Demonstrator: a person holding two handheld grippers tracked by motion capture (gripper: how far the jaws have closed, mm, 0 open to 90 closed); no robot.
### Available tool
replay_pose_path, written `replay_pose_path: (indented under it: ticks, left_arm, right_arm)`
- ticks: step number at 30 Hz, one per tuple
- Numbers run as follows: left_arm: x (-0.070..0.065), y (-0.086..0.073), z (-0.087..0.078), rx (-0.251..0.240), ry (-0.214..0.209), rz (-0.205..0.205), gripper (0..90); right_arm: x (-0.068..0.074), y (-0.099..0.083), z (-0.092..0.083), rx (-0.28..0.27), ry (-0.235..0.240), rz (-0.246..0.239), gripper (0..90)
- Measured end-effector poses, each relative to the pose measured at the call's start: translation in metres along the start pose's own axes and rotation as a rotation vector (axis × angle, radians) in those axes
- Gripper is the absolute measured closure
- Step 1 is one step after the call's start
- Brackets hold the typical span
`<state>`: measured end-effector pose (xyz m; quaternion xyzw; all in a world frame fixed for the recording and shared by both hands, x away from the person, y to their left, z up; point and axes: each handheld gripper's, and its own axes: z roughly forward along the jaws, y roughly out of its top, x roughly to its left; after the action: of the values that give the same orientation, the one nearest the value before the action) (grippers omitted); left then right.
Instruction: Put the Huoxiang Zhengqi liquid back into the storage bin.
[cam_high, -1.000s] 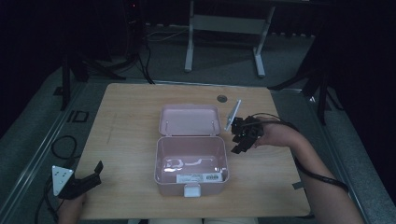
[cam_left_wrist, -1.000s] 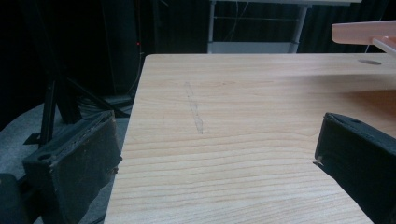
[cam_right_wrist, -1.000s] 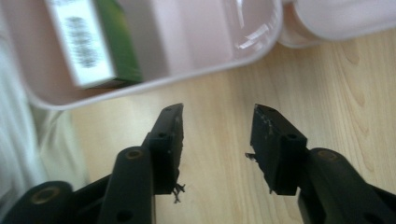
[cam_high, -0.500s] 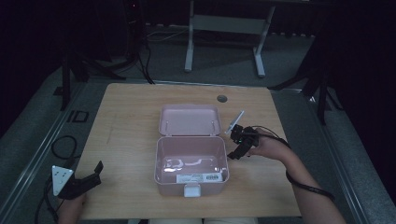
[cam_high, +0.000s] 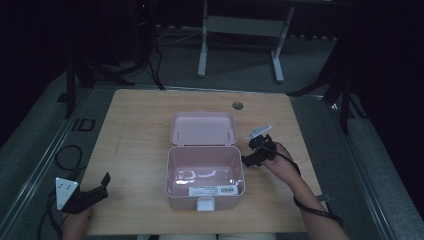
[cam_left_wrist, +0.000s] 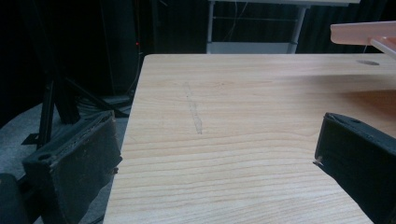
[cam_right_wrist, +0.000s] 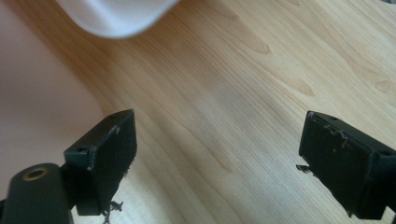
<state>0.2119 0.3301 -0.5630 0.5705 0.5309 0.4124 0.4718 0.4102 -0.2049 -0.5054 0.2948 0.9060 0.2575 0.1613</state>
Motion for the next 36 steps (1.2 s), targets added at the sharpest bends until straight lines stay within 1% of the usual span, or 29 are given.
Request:
replay_pose_path:
  ticks: [2,4,5,6,7,8,10,12,13,14,16,17,19,20,24,26,28,30,32,33,36]
  left_arm:
    - [0.0,0.0,0.0,-0.001,0.0,0.0,0.4]
    - [0.0,0.0,0.0,-0.003,-0.001,0.001,0.4]
    - [0.0,0.0,0.0,-0.002,-0.001,0.0,0.4]
    - [0.0,0.0,0.0,-0.003,-0.001,-0.001,0.4]
    - [0.0,0.0,0.0,-0.003,-0.001,0.0,0.4]
    - [0.0,0.0,0.0,-0.003,-0.001,0.001,0.4]
    - [0.0,0.0,0.0,-0.003,-0.001,0.0,0.4]
    - [0.0,0.0,0.0,-0.003,0.0,0.0,0.4]
    - [0.0,0.0,0.0,-0.003,0.0,0.0,0.4]
    - [0.0,0.0,0.0,-0.003,-0.001,0.001,0.4]
    - [0.0,0.0,0.0,-0.002,-0.001,0.002,0.4]
    - [0.0,0.0,0.0,-0.002,0.0,0.002,0.4]
    - [0.0,0.0,0.0,-0.002,0.0,0.001,0.4]
    - [0.0,0.0,0.0,-0.002,0.0,0.001,0.4]
    - [0.0,0.0,0.0,-0.001,0.0,0.002,0.4]
    - [0.0,0.0,0.0,-0.001,0.001,0.001,0.4]
    - [0.0,0.0,0.0,-0.001,0.001,0.001,0.4]
    - [0.0,0.0,0.0,0.0,0.001,0.0,0.4]
    - [0.0,0.0,0.0,0.001,0.001,0.0,0.4]
    - [0.0,0.0,0.0,0.001,0.001,0.0,0.4]
    - [0.0,0.0,0.0,0.001,0.002,0.0,0.4]
  right_arm:
    - [0.002,-0.004,0.005,0.003,-0.039,-0.015,11.2]
    - [0.003,-0.008,0.008,-0.023,-0.084,-0.023,11.2]
    - [0.004,-0.01,0.009,-0.031,-0.096,-0.014,11.2]
    - [0.004,-0.013,0.01,-0.051,-0.115,-0.004,11.2]
    - [0.004,-0.016,0.011,-0.072,-0.137,0.012,11.2]
    - [0.002,-0.018,0.011,-0.086,-0.143,0.03,11.2]
    - [0.001,-0.024,0.012,-0.129,-0.18,0.063,11.2]
    - [-0.002,-0.029,0.012,-0.152,-0.187,0.1,11.2]
    - [-0.004,-0.031,0.012,-0.164,-0.193,0.11,11.2]
    - [-0.005,-0.033,0.012,-0.166,-0.188,0.122,11.2]
    - [-0.007,-0.037,0.012,-0.174,-0.204,0.132,11.2]
    - [-0.009,-0.039,0.012,-0.177,-0.198,0.143,11.2]
    - [-0.011,-0.043,0.011,-0.178,-0.218,0.153,11.2]
    - [-0.013,-0.046,0.011,-0.184,-0.212,0.164,11.2]
    - [-0.021,-0.056,0.006,-0.211,-0.228,0.209,11.2]
    - [-0.025,-0.061,0.003,-0.22,-0.223,0.229,11.2]
    - [-0.03,-0.067,0.0,-0.234,-0.23,0.249,11.2]
    - [-0.033,-0.072,-0.003,-0.24,-0.242,0.263,11.2]
    - [-0.037,-0.077,-0.006,-0.239,-0.233,0.27,11.2]
    - [-0.038,-0.079,-0.007,-0.24,-0.243,0.273,11.2]
    - [-0.042,-0.086,-0.011,-0.257,-0.247,0.297,11.2]
